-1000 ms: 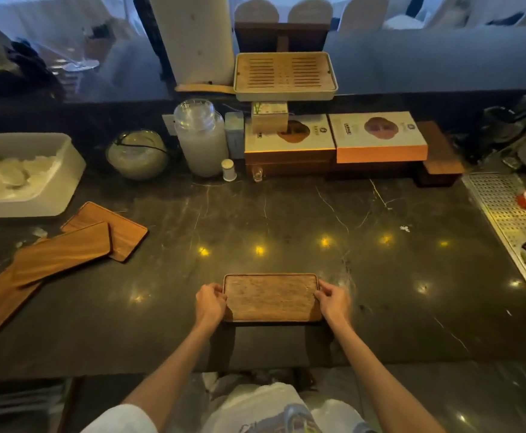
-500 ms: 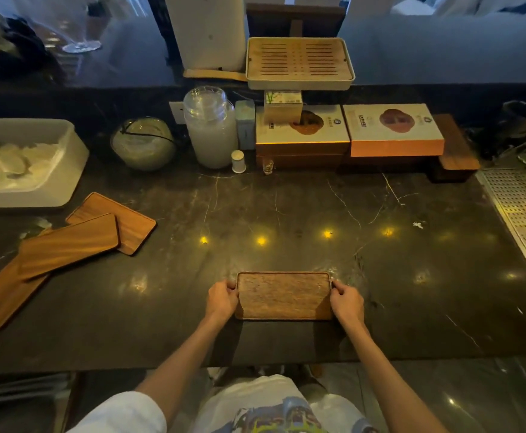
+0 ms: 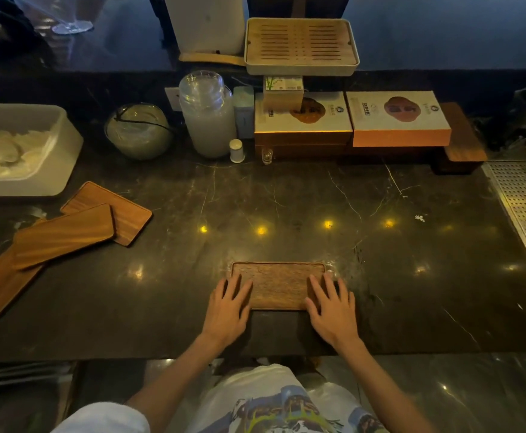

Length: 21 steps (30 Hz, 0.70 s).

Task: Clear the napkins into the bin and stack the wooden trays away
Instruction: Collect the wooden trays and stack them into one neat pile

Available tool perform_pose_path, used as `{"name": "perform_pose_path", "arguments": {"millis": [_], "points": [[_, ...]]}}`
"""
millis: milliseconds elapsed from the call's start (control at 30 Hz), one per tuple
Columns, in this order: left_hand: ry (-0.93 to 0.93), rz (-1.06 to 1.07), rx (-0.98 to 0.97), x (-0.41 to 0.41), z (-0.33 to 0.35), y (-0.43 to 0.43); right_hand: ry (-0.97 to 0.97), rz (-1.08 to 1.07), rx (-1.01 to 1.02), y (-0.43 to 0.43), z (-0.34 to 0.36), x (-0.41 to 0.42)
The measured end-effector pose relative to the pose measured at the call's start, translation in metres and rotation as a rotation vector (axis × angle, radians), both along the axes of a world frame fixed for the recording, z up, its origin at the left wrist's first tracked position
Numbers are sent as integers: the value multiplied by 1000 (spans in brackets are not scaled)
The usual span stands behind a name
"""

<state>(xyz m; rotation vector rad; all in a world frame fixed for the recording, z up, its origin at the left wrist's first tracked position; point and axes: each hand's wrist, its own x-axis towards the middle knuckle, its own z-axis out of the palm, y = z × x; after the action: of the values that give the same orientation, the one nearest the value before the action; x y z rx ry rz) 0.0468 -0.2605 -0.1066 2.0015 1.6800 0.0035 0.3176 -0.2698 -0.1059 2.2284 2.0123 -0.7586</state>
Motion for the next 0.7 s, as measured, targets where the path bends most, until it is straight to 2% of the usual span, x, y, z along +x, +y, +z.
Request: {"name": "perform_pose_path", "arguments": {"millis": [67,167,267,367,500,633,700], "points": [[51,-17,-64,1,-6,-7,-30,34,-59,-4,-4,0],[92,-28,-49,-1,-7,-7,-53,36,-50,-1,0,-1],[55,38,56,-13,4,2,-73,34,29,14,11,-13],[47,194,210,-55,17,18,-40,131,127,50,29,-59],[106,432,238,-164,34,39,63,315,128,112,52,-179],[257,601,254,-297,59,64,207,535,179,163,74,-342],[318,709,224,-358,66,76,225,563,153,185,79,-418]]}}
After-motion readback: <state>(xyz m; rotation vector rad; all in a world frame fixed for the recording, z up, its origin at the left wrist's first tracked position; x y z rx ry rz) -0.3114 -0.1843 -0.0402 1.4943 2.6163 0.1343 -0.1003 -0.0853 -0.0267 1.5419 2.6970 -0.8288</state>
